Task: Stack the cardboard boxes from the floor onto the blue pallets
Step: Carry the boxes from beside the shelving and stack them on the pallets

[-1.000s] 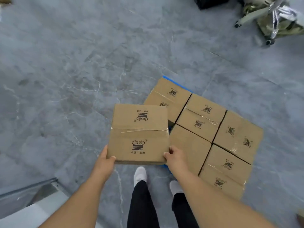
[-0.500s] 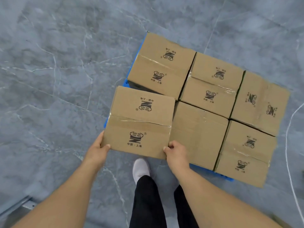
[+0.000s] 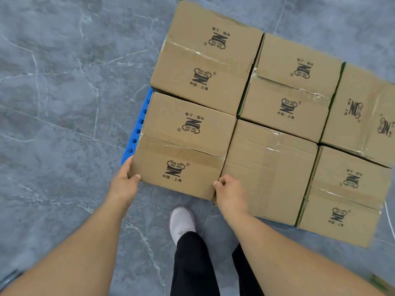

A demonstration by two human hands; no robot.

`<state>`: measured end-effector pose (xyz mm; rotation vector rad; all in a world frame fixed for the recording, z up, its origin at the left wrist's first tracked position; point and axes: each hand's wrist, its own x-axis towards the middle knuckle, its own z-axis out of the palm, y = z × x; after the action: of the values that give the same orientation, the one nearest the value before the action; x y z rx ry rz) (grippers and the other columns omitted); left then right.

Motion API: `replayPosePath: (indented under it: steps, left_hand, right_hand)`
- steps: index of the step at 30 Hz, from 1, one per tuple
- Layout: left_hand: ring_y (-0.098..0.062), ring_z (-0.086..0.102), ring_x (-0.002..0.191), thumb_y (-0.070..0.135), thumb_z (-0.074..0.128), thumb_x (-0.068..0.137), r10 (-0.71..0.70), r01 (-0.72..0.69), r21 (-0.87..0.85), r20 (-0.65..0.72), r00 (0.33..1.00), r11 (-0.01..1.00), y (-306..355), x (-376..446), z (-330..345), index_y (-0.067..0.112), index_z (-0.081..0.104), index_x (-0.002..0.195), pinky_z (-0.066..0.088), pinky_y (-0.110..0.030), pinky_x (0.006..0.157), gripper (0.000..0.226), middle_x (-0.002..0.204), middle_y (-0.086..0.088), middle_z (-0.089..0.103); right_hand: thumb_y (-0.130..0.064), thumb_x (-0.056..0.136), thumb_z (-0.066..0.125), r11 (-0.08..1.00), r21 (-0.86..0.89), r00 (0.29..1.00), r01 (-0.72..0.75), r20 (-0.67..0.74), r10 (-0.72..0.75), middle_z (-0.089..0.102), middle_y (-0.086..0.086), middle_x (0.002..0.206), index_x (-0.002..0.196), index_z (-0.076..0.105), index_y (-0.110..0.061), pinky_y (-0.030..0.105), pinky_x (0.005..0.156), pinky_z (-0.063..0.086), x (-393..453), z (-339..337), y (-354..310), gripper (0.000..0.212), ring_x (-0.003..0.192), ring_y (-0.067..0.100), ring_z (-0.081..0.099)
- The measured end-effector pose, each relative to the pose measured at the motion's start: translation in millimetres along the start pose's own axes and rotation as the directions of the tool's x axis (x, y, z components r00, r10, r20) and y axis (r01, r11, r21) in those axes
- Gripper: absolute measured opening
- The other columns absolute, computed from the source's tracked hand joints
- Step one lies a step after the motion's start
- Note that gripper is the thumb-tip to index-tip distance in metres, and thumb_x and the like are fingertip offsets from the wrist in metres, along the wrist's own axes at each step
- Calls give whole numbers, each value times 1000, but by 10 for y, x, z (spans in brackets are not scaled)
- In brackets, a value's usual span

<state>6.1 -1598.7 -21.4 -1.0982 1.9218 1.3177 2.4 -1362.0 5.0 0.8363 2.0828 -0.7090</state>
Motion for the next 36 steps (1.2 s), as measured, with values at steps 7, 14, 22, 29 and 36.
replayPosePath:
  steps: [7, 14, 22, 29, 36]
  left_hand:
    - [-5, 44, 122, 2, 40, 95, -17, 18, -25, 23, 1000, 1000, -160, 65, 173, 39, 32, 142, 31, -18, 99, 60, 148, 8, 36]
    - [-17, 41, 130, 10, 40, 96, -75, 74, -9, -49, 996, 997, -173, 58, 317, 36, 21, 146, 31, -38, 111, 60, 149, 6, 36]
    - [-24, 45, 128, 13, 49, 92, -134, 131, -59, -35, 990, 990, -216, -40, 457, 28, 16, 147, 35, -49, 108, 65, 143, -3, 45]
    - [-27, 33, 136, 22, 53, 92, -193, 187, -63, -128, 973, 980, 74, -413, 531, 30, -15, 147, 27, -45, 109, 88, 152, -4, 30]
    - [-26, 21, 142, 38, 58, 88, -72, 81, 36, -215, 974, 996, 556, -1402, 489, 27, -4, 149, 23, -45, 111, 88, 157, -4, 16]
  right_hand:
    - [-17, 90, 44, 997, -34, 997, 64, -36, -66, 65, 11, 92, 81, 52, -18, 36, 75, 48, 124, 69, -58, 12, 88, 32, 60]
    - [-27, 86, 57, 997, 73, 947, -20, -317, 43, 59, 5, 99, 86, 49, -20, 38, 82, 45, 199, -49, -21, 10, 95, 28, 56]
    - [-32, 89, 57, 969, -245, 938, 30, -329, -113, 30, 4, 145, 143, 33, -22, 37, 103, 31, 138, -188, 438, 60, 129, 25, 27]
    - [-35, 88, 56, 961, -264, 952, 76, -268, -149, 33, 7, 143, 142, 34, -21, 38, 105, 30, 43, -434, 307, 60, 130, 26, 29]
    - [-37, 88, 53, 925, -279, 932, 260, -178, -315, 42, 4, 132, 139, 37, -21, 37, 100, 33, -589, -938, -59, 55, 122, 23, 38]
